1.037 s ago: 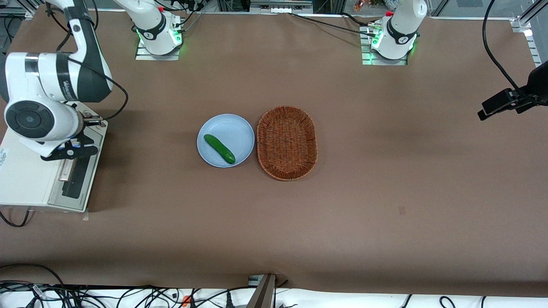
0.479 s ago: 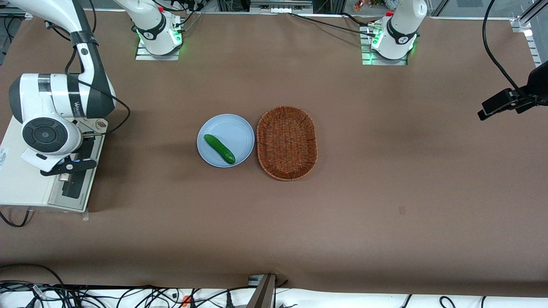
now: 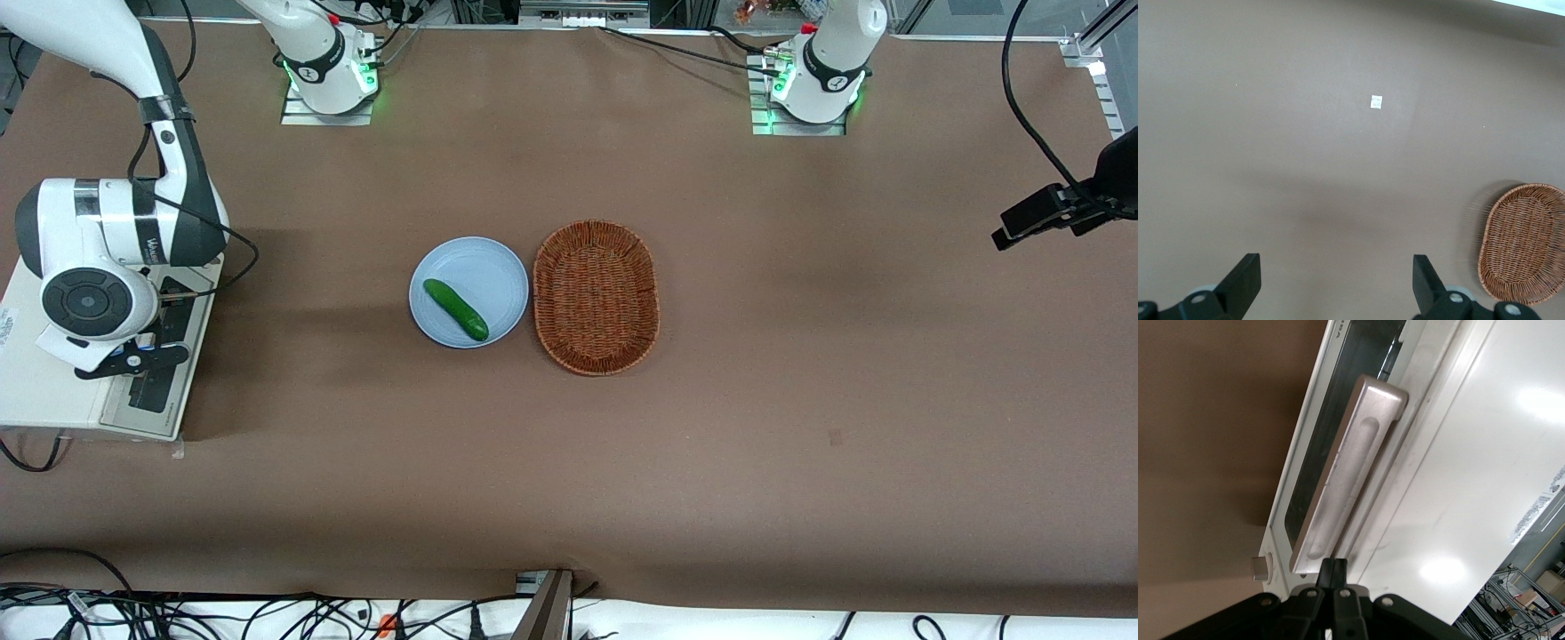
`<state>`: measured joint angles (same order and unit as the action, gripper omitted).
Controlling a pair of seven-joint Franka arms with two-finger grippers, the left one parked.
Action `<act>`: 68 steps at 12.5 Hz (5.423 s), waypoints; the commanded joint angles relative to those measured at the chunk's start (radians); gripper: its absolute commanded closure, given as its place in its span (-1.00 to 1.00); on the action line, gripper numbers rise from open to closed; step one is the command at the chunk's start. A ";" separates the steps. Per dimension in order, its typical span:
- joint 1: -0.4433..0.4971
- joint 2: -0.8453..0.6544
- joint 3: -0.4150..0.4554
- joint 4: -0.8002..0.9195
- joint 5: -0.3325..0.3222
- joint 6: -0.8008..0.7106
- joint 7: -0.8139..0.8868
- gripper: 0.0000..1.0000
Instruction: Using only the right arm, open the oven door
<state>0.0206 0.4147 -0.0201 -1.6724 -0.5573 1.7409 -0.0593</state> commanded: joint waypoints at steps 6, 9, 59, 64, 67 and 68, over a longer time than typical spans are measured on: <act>-0.013 0.032 0.003 0.019 -0.016 0.040 -0.022 1.00; -0.013 0.041 0.003 0.019 -0.015 0.051 -0.021 1.00; -0.004 0.271 0.015 0.071 0.430 0.186 0.205 1.00; 0.001 0.277 0.017 0.068 0.471 0.181 0.223 1.00; 0.007 0.282 0.017 0.069 0.500 0.181 0.225 1.00; 0.018 0.282 0.017 0.071 0.531 0.183 0.226 1.00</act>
<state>0.0224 0.7040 0.0153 -1.5980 -0.0657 1.9439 0.1585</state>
